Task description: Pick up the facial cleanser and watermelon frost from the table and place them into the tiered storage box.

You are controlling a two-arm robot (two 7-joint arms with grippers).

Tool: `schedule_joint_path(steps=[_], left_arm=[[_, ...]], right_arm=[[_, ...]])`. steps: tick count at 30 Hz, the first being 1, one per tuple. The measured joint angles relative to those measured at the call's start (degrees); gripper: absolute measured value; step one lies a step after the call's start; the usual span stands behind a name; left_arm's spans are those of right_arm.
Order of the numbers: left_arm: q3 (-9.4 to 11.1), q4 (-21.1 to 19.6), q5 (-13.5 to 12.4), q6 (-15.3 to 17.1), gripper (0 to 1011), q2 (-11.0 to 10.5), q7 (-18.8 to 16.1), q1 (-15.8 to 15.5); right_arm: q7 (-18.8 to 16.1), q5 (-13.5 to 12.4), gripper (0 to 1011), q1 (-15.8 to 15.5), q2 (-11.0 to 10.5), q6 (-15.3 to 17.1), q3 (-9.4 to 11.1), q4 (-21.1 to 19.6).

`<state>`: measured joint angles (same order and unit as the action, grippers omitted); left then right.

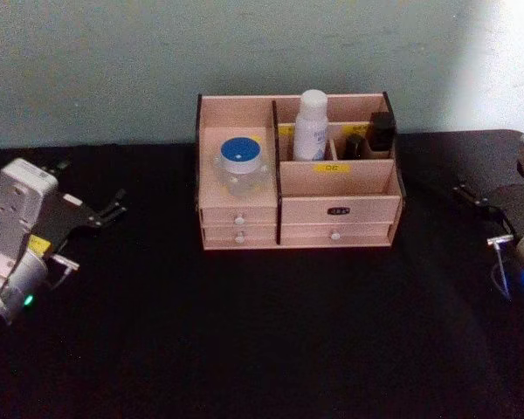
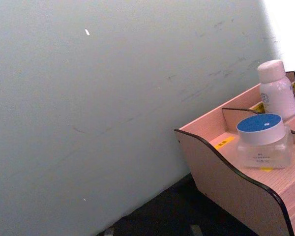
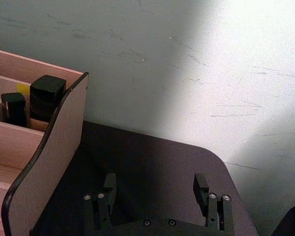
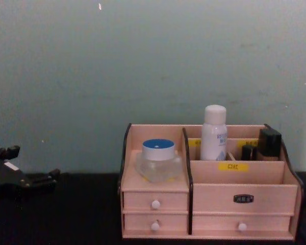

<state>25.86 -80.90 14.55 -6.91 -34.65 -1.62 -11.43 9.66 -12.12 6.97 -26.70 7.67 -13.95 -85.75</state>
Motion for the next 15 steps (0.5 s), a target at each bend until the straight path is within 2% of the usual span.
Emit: schedule_joint_path(steps=[15], left_arm=[[0.0,0.0,0.0,0.0,1001,0.0,0.0,0.0]], right_arm=[[0.1,-0.1,1000,0.0,-0.1,0.0,0.0,-0.1]])
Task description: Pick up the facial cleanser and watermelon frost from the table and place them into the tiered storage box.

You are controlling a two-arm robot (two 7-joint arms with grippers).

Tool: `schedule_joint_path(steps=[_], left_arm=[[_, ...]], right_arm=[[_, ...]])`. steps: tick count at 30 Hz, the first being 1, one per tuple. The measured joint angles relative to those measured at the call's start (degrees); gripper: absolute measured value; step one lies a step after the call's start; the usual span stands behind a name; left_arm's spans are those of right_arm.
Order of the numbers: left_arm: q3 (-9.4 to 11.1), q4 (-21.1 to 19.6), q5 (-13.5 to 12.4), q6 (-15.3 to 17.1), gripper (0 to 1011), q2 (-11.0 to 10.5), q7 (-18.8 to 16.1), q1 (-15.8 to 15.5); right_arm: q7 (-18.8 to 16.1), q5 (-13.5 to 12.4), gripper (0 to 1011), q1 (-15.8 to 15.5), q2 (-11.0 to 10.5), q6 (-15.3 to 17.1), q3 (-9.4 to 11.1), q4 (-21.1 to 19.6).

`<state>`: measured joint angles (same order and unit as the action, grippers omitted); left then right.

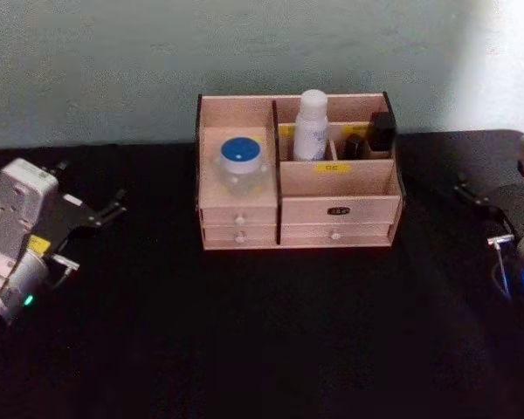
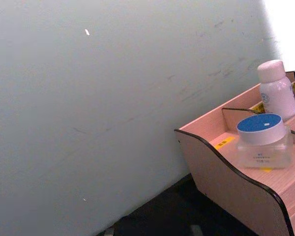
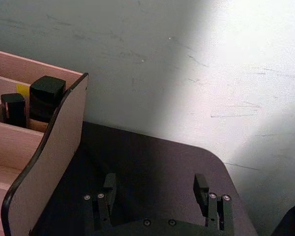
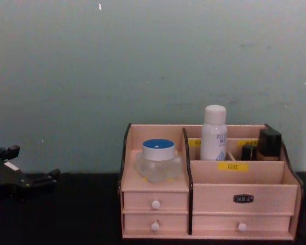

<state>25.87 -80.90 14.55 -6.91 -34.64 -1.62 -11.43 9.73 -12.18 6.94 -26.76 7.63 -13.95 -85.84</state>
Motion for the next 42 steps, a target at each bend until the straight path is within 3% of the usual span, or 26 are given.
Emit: schedule_joint_path(steps=[42], left_arm=[[0.0,0.0,0.0,0.0,1001,0.0,0.0,0.0]], right_arm=[[0.0,0.0,1000,0.0,0.0,0.0,0.0,0.0]])
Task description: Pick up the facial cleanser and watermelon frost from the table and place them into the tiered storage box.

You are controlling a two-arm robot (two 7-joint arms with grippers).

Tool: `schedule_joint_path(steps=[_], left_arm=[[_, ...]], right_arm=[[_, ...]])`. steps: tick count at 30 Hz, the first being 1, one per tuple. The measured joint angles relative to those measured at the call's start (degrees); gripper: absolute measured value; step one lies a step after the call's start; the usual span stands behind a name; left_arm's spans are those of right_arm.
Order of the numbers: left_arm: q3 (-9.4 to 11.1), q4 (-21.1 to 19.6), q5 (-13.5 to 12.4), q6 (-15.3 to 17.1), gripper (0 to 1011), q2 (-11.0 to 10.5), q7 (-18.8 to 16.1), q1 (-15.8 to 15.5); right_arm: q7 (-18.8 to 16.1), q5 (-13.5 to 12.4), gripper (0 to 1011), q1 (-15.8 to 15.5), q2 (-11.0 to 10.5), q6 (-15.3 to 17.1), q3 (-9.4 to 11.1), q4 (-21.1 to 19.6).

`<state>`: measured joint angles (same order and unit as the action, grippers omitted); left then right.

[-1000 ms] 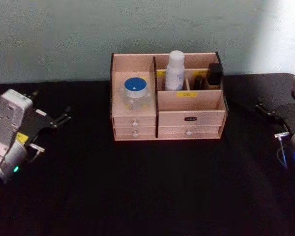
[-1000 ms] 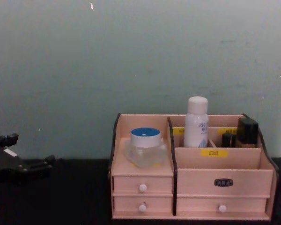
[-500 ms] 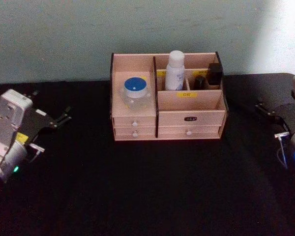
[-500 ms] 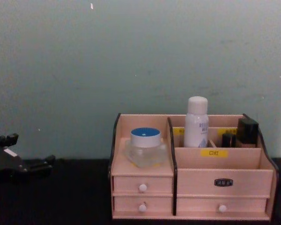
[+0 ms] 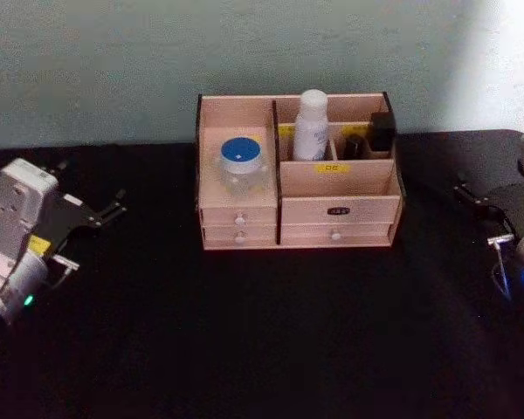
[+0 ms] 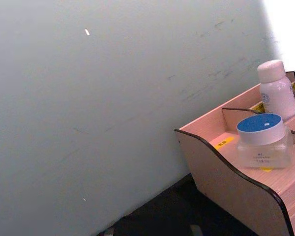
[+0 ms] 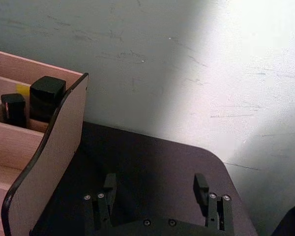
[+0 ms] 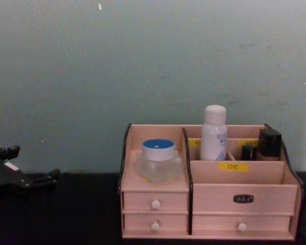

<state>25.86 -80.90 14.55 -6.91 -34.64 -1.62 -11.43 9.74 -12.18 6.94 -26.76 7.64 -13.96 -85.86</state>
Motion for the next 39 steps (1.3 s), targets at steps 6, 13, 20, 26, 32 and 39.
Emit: schedule_joint_path(steps=[6,13,20,26,32,39], left_arm=[[0.0,0.0,0.0,0.0,1002,0.0,0.0,0.0],[0.0,0.0,0.0,0.0,1001,0.0,0.0,0.0],[0.0,0.0,0.0,0.0,1001,0.0,0.0,0.0],[0.0,0.0,0.0,0.0,1001,0.0,0.0,0.0],[0.0,0.0,0.0,0.0,1001,0.0,0.0,0.0],[0.0,0.0,0.0,0.0,1001,0.0,0.0,0.0]], right_arm=[[0.0,0.0,1000,0.0,0.0,0.0,0.0,0.0],[0.0,0.0,1000,0.0,0.0,0.0,0.0,0.0],[0.0,0.0,1000,0.0,0.0,0.0,0.0,0.0],[0.0,0.0,1000,0.0,0.0,0.0,0.0,0.0],[0.0,0.0,1000,0.0,0.0,0.0,0.0,0.0],[0.0,0.0,1000,0.0,0.0,0.0,0.0,0.0]])
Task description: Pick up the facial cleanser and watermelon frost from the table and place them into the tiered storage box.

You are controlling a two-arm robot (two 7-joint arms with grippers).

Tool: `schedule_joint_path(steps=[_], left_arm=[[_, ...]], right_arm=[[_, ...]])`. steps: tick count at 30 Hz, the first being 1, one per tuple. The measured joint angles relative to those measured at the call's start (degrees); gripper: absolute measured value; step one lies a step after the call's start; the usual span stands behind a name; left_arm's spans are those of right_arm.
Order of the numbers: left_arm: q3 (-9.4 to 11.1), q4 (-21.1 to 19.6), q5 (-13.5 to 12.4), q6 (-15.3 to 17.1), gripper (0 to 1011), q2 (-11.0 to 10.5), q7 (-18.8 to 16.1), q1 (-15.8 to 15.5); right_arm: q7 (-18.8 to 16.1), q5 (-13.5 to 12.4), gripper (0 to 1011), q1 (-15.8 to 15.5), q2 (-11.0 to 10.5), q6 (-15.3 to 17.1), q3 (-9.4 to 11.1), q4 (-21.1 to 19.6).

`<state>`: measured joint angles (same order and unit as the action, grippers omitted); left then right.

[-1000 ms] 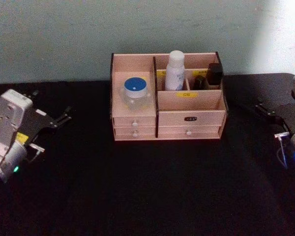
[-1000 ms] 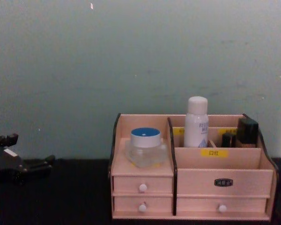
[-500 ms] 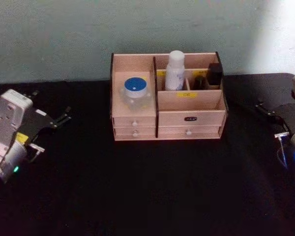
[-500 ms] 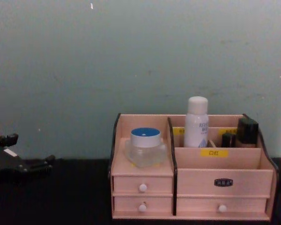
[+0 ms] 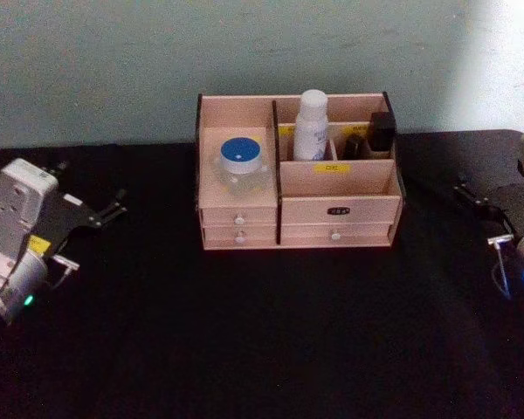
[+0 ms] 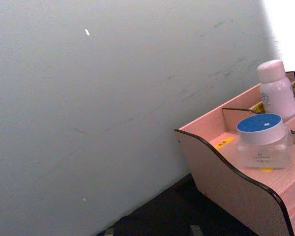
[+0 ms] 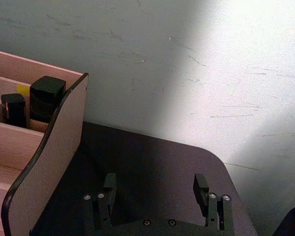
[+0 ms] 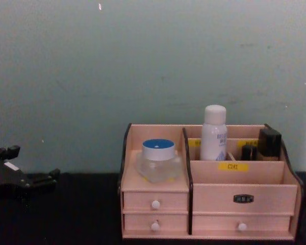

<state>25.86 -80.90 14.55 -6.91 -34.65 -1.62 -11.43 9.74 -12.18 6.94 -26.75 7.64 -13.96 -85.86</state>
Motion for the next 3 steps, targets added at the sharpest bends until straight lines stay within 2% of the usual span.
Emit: schedule_joint_path(steps=[3], left_arm=[[0.0,0.0,0.0,0.0,1001,0.0,0.0,0.0]], right_arm=[[0.0,0.0,1000,0.0,0.0,0.0,0.0,0.0]])
